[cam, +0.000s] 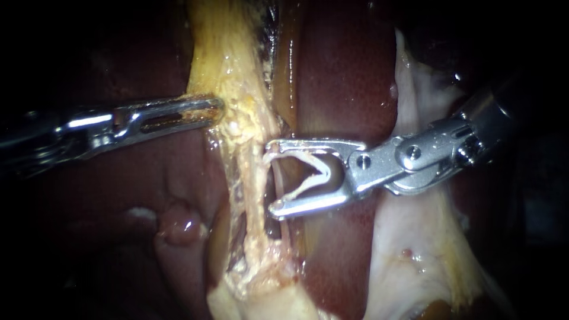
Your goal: Clipping first clip left tube
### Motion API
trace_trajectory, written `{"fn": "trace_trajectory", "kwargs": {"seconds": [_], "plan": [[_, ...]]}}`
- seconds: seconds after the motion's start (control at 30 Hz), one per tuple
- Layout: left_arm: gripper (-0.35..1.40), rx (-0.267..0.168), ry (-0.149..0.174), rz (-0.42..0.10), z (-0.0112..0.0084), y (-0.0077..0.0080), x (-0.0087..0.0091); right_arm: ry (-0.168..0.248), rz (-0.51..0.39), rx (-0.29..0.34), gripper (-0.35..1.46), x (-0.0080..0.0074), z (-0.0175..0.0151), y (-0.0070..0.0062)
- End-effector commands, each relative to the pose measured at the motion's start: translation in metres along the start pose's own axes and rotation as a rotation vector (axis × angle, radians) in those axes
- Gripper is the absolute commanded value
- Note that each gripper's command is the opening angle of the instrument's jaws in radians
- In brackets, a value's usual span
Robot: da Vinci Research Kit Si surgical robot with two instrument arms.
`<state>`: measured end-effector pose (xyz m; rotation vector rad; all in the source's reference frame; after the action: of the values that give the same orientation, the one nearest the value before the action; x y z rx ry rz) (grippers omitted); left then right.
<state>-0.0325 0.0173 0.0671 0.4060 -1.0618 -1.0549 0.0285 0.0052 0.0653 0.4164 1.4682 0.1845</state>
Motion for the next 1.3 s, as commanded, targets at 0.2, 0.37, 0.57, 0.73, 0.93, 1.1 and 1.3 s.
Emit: {"fn": "trace_trajectory", "kwargs": {"seconds": [0.2, 0.37, 0.57, 0.73, 0.93, 1.1, 1.3], "plan": [[-0.35, 0.002, 0.001, -0.001, -0.0004, 0.0, -0.0002, 0.0, -0.001, 0.001, 0.59, 0.0, -0.0001, -0.0001], [-0.35, 0.001, 0.004, -0.006, -0.0026, -0.0002, -0.0012, 0.008, 0.041, 0.029, 0.59, -0.0009, 0.0001, -0.0008], [-0.35, -0.011, -0.017, -0.018, -0.006, -0.0008, -0.0033, -0.068, 0.094, 0.062, 0.58, -0.0029, 0.0017, -0.002], [-0.35, -0.01, -0.035, -0.034, -0.0077, -0.0019, -0.0046, -0.147, 0.149, 0.073, 0.56, -0.0053, 0.0035, -0.0026], [-0.35, -0.01, -0.042, -0.028, -0.0084, -0.0031, -0.0052, -0.217, 0.195, 0.063, 0.55, -0.0087, 0.005, -0.0018], [-0.35, -0.009, -0.047, -0.025, -0.0088, -0.0037, -0.0056, -0.258, 0.207, 0.055, 0.54, -0.0106, 0.0056, -0.0008], [-0.35, -0.008, -0.049, -0.027, -0.0093, -0.004, -0.0057, -0.284, 0.203, 0.039, 0.53, -0.0116, 0.0062, -0.0001]]}}
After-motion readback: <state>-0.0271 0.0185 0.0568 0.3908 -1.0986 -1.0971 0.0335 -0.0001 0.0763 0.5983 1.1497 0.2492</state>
